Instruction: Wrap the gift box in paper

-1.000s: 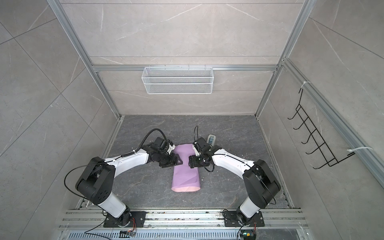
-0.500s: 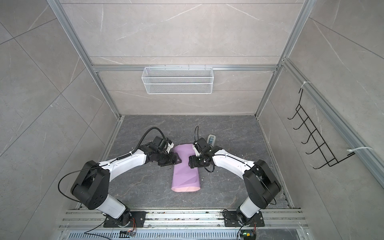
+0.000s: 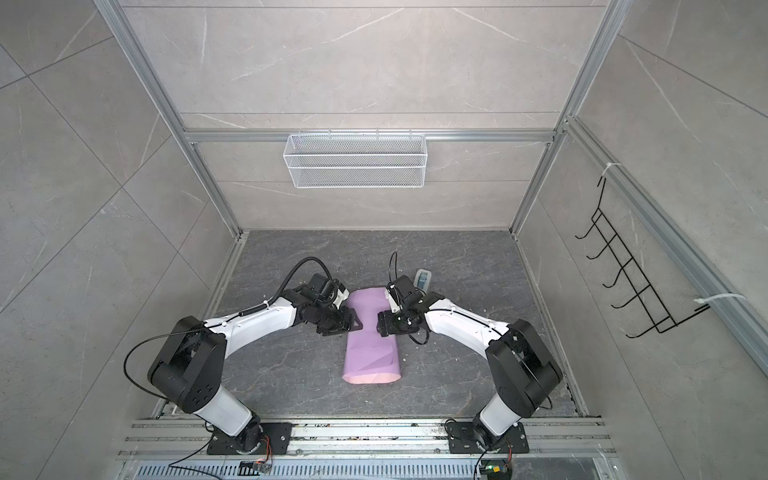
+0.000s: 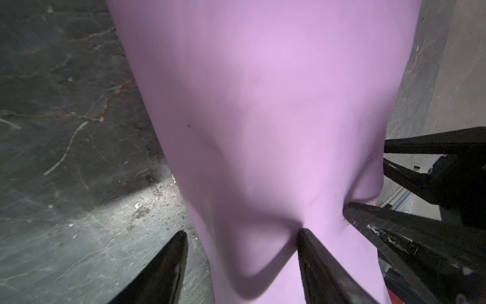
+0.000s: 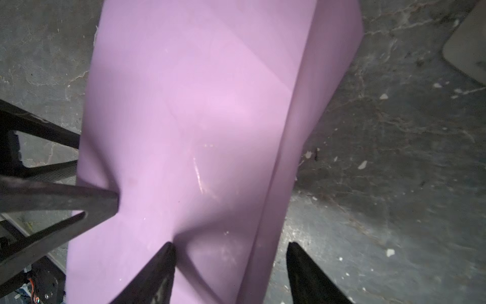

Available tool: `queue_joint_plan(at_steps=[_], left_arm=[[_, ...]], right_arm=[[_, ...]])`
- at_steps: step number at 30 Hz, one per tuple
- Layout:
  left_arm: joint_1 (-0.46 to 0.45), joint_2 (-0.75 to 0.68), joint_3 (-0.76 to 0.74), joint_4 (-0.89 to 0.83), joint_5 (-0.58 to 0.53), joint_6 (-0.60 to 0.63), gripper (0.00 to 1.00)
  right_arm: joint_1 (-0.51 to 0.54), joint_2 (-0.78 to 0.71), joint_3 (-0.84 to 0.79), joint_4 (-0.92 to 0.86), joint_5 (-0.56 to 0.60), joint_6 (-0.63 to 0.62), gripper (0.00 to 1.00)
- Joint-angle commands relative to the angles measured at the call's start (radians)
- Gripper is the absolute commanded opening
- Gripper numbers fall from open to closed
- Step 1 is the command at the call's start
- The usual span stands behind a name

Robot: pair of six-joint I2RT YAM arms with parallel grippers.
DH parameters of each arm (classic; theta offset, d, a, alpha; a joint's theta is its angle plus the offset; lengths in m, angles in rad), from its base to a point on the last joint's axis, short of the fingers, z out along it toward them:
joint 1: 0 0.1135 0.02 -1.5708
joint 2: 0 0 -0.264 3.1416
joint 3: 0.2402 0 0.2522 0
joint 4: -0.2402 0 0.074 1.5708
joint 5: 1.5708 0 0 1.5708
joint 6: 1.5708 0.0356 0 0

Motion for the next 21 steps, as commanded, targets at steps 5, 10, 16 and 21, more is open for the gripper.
queue_joint_plan(at_steps=[5, 10, 16, 21], left_arm=[[-0.014, 0.056, 0.022, -0.035, -0.010, 0.036, 0.66], [-0.014, 0.060, 0.025, -0.053, -0.040, 0.045, 0.66], [-0.015, 0.061, 0.024, -0.053, -0.044, 0.049, 0.66], [-0.016, 0.061, 0.020, -0.053, -0.049, 0.050, 0.66]], right_arm=[[0.001, 0.019, -0.001, -0.081, 0.047, -0.006, 0.72], [-0.043, -0.008, 0.013, -0.049, -0.035, 0.005, 0.77], [-0.106, 0.041, 0.023, 0.045, -0.173, 0.039, 0.80], [-0.127, 0.098, 0.050, 0.076, -0.184, 0.044, 0.80]])
